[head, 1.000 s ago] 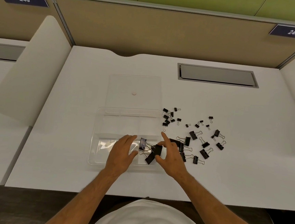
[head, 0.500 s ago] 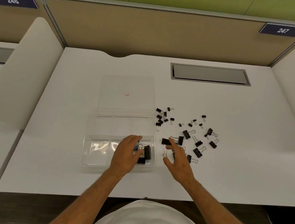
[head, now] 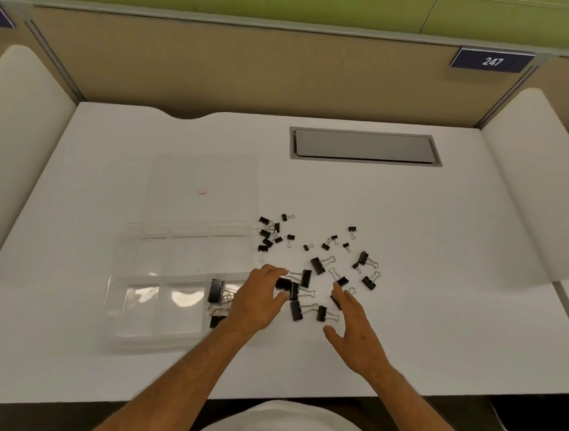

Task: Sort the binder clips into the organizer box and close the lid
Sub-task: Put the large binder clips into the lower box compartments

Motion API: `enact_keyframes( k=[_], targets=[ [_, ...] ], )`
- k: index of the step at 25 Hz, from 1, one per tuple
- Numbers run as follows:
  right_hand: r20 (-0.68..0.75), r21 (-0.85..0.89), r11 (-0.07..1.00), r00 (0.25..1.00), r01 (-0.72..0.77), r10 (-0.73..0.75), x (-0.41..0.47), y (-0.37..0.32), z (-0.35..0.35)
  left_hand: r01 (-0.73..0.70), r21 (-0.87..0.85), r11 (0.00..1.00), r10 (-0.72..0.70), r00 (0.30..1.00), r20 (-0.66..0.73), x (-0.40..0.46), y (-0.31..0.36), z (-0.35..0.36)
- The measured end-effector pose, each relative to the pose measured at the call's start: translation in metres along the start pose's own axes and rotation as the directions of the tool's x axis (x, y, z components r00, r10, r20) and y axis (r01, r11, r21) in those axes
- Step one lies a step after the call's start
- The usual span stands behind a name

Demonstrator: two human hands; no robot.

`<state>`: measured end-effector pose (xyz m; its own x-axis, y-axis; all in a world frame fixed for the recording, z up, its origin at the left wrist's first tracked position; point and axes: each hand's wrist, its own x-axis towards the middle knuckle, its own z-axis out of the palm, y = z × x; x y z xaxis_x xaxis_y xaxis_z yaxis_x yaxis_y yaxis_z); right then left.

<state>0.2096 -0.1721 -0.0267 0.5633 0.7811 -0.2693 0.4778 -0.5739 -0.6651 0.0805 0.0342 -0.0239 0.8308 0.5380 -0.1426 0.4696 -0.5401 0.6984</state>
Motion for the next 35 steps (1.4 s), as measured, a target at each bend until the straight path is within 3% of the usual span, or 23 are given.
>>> enact_keyframes(
  k=[4,10,19,22,25,30,35],
  targets=[
    [-0.004,0.016,1.000,1.000,0.005,-0.005,0.009,0.026,-0.034,0.099,0.111,0.989,-0.107,0.992,0.065,0.024,0.003,0.023],
    [0.029,0.021,1.000,1.000,0.006,-0.006,0.015,0.065,-0.063,0.248,0.271,0.930,-0.264,0.964,0.025,0.033,0.008,0.045],
    [0.022,0.106,0.994,0.999,0.026,-0.028,0.023,0.065,-0.070,0.268,0.287,0.920,-0.270,0.962,-0.036,0.026,0.013,0.049],
    [0.023,0.160,0.987,1.000,0.002,-0.006,0.023,0.051,-0.064,0.218,0.180,0.959,-0.209,0.976,-0.068,0.019,0.023,0.038],
    [0.023,0.206,0.978,0.999,0.025,-0.031,0.028,0.031,-0.049,0.111,-0.032,0.993,-0.114,0.990,-0.080,0.007,0.040,0.018],
    [0.140,0.241,0.967,0.983,0.085,-0.121,0.044,-0.035,-0.019,0.089,-0.262,0.961,-0.112,0.991,-0.071,-0.014,0.046,-0.022],
    [0.205,0.450,0.893,0.972,0.012,-0.117,0.047,-0.082,0.018,0.057,-0.375,0.925,-0.075,0.997,-0.033,-0.030,0.022,-0.051]
  ],
)
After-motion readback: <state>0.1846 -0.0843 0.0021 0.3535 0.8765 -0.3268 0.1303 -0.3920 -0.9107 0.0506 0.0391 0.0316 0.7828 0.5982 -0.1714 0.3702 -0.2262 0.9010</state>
